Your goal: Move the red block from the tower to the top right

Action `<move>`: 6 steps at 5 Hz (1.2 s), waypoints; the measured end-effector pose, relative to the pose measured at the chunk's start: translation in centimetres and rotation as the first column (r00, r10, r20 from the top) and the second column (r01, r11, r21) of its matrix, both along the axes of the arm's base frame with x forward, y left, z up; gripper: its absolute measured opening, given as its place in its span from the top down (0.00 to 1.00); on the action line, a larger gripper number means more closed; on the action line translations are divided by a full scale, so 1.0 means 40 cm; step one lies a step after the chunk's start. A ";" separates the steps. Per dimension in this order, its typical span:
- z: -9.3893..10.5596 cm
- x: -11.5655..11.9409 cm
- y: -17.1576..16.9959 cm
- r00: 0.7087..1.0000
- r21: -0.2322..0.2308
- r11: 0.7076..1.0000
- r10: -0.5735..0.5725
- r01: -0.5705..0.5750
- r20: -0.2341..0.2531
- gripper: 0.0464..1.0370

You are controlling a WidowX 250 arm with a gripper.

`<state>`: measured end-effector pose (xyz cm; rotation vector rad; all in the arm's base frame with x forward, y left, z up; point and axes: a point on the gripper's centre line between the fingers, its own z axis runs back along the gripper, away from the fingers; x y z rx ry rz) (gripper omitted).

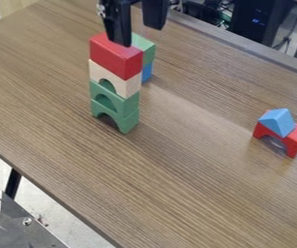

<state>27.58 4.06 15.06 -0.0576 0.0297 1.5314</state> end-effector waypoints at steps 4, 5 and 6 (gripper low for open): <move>-0.037 0.008 0.048 0.996 0.012 0.996 0.084 -0.084 -0.024 0.04; -0.050 -0.003 0.063 0.992 0.006 0.994 0.106 -0.106 -0.069 0.04; -0.042 -0.003 0.065 0.992 0.005 0.994 0.107 -0.107 -0.074 0.04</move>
